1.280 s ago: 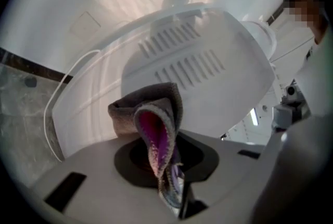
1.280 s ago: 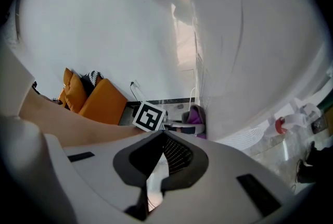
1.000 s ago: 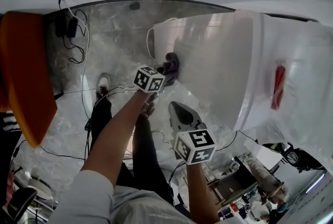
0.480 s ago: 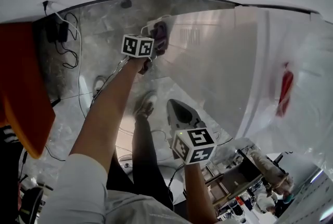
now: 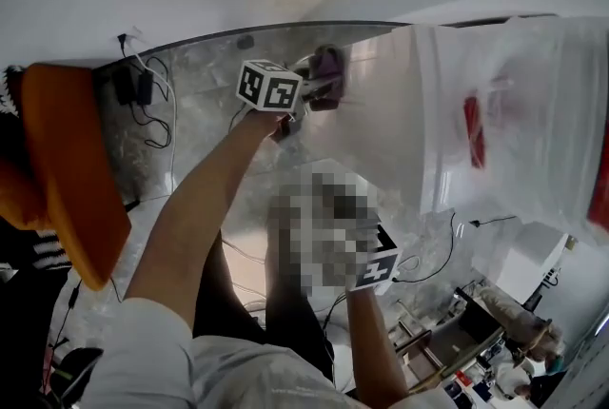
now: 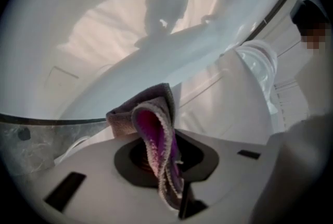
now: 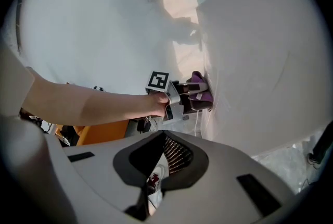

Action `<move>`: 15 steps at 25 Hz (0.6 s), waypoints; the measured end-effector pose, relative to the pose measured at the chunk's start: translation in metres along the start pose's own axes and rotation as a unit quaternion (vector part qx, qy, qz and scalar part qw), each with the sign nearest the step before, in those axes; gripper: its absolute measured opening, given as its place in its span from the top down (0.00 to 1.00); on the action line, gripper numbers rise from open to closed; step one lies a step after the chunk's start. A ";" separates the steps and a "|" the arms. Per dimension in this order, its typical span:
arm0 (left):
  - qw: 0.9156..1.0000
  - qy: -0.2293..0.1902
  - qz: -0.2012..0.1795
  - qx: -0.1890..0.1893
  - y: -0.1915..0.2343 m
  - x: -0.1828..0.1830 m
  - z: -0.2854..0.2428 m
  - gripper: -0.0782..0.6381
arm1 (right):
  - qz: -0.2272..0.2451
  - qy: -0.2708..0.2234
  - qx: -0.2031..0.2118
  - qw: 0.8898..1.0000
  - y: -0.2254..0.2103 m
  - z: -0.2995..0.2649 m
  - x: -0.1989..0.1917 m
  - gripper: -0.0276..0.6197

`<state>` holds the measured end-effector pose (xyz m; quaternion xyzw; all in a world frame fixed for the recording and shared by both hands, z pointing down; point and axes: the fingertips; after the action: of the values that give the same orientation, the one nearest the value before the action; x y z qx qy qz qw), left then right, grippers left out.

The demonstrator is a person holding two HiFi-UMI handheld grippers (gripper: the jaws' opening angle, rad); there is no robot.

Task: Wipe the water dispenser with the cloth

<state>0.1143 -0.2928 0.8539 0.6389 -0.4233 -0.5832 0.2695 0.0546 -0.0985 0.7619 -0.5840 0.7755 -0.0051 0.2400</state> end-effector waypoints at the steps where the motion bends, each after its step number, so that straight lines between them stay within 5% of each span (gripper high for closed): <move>1: 1.000 -0.006 -0.011 -0.009 -0.021 0.013 0.004 0.80 | 0.007 -0.004 -0.001 1.000 0.004 0.009 0.004 0.93; 10: 0.995 -0.035 -0.097 0.002 -0.175 0.097 0.043 0.80 | 0.056 -0.034 -0.022 0.998 0.019 0.119 0.025 0.93; 15: 0.978 -0.025 -0.205 0.033 -0.259 0.126 0.054 0.80 | 0.082 -0.091 -0.033 0.992 0.029 0.185 0.054 0.93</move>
<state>0.1153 -0.2641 0.5619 0.7056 -0.3093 -0.6276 0.1124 0.0871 -0.0884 0.5704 -0.5239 0.7954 0.0939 0.2900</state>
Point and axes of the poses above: the fingertips, and each gripper's own axes: z backward along the fingers, y to its left, x out of its top, and after that the axes turned 9 degrees about y, right-handed
